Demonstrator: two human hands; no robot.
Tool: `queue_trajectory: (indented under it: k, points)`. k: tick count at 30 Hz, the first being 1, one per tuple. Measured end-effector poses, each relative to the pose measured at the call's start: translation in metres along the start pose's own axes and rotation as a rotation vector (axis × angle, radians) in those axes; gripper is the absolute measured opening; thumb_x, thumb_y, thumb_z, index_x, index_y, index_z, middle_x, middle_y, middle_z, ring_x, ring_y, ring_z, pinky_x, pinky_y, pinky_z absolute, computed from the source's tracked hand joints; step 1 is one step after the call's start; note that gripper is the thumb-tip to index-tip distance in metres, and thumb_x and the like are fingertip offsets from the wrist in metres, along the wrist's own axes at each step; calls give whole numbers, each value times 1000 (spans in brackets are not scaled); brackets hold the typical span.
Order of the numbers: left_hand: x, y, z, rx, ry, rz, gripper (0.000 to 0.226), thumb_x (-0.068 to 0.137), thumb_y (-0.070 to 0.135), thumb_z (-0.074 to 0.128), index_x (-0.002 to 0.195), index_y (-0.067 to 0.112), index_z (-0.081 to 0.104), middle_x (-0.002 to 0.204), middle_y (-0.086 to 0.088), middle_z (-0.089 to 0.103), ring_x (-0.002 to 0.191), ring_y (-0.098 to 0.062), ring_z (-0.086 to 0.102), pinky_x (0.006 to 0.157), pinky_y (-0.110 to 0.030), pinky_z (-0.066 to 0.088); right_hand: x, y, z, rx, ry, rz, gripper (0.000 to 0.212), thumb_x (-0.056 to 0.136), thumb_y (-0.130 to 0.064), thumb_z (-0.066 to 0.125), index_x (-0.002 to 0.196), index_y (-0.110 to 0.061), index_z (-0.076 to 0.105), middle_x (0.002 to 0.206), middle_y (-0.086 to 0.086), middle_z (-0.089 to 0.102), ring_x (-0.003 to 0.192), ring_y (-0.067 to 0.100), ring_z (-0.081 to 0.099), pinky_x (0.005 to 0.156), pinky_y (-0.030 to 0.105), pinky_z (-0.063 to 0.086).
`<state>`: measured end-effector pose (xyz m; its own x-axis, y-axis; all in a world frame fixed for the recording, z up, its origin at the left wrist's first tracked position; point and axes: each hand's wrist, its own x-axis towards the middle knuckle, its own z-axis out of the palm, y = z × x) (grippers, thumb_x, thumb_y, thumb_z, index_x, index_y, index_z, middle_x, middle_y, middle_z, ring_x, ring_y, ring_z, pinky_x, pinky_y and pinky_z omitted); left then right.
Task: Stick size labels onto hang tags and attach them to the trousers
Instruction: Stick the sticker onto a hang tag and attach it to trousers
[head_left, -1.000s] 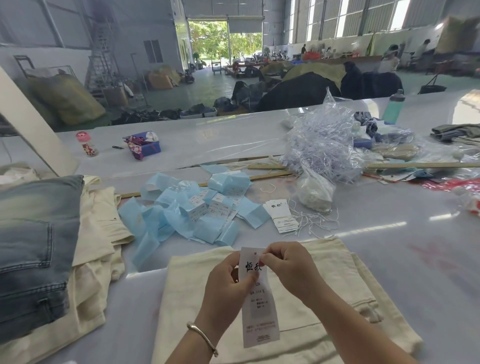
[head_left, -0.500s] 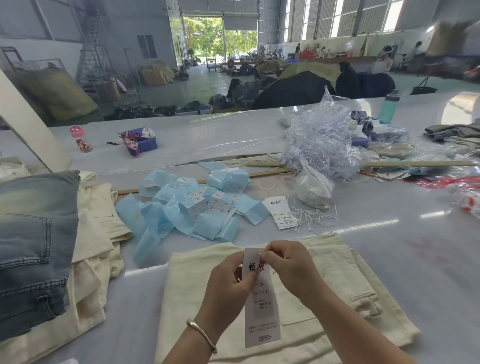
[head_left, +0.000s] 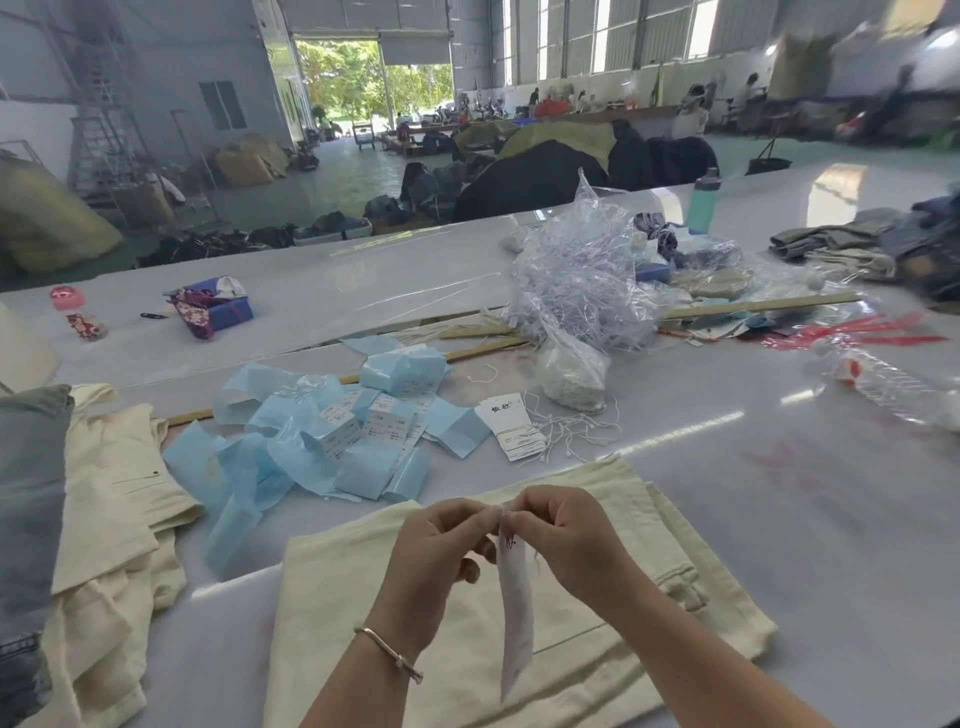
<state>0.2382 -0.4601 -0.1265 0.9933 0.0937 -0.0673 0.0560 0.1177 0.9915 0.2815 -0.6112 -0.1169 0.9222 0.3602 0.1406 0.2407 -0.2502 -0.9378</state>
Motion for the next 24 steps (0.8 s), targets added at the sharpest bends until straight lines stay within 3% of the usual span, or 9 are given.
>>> queue_trajectory:
  k: [5, 7, 9, 12, 14, 16, 18, 20, 24]
  points:
    - [18, -5, 44, 203, 68, 81, 11, 89, 8, 66, 79, 4, 64, 63, -4, 66, 59, -17, 64, 47, -21, 41, 0, 17, -40, -94, 19, 19, 21, 84, -14, 65, 65, -8, 66, 48, -10, 42, 49, 5, 35, 53, 28, 31]
    - [27, -6, 62, 439, 79, 139, 16, 93, 5, 59, 78, 11, 58, 60, 1, 64, 56, -12, 65, 49, -20, 42, -1, 23, -63, -200, 64, 43, 18, 86, -21, 64, 70, -16, 67, 55, -12, 52, 51, 5, 43, 59, 30, 39]
    - [36, -4, 78, 664, 47, 192, 20, 96, 7, 52, 78, 15, 52, 63, 1, 63, 50, 0, 59, 51, -13, 38, 1, 26, -91, -314, 151, 66, 11, 89, -23, 62, 92, -30, 69, 73, -18, 63, 56, -2, 49, 72, 27, 45]
    - [50, 4, 104, 832, -30, 241, 18, 99, 13, 47, 82, 17, 47, 67, 7, 58, 54, -3, 53, 55, -17, 38, 4, 27, -128, -231, 166, 28, 34, 87, -12, 61, 113, -34, 63, 57, -22, 55, 44, 2, 39, 57, 17, 37]
    - [58, 11, 123, 902, -56, 308, 15, 99, 16, 47, 85, 18, 47, 72, 8, 56, 62, -10, 50, 61, -30, 40, 7, 25, -146, -6, 55, 60, 38, 86, -5, 62, 115, -29, 63, 75, -16, 69, 45, 5, 40, 49, 17, 35]
    - [66, 18, 140, 922, -48, 357, 13, 99, 17, 48, 86, 18, 48, 75, 5, 56, 67, -16, 50, 65, -35, 40, 11, 25, -160, 188, -62, 135, 28, 87, -2, 62, 110, -18, 65, 88, 1, 74, 47, 11, 48, 44, 20, 37]
    - [72, 22, 155, 915, -39, 392, 13, 98, 18, 49, 85, 19, 48, 74, 7, 54, 70, -17, 50, 67, -35, 40, 13, 29, -173, 251, -95, 174, 9, 87, -3, 64, 96, -3, 67, 72, 11, 69, 45, 16, 48, 42, 23, 35]
    - [77, 19, 166, 908, -48, 396, 15, 98, 19, 51, 83, 22, 47, 71, 8, 52, 68, -15, 48, 66, -33, 40, 13, 38, -185, 232, -62, 181, 9, 86, -6, 67, 84, 3, 67, 58, 8, 60, 45, 14, 45, 43, 21, 34]
    - [81, -8, 184, 901, -116, 295, 11, 96, 24, 56, 85, 27, 52, 73, 13, 56, 63, -5, 52, 64, -27, 44, 16, 56, -216, -305, -22, 115, 15, 85, -13, 70, 71, -14, 67, 57, -7, 55, 54, 6, 45, 57, 21, 38]
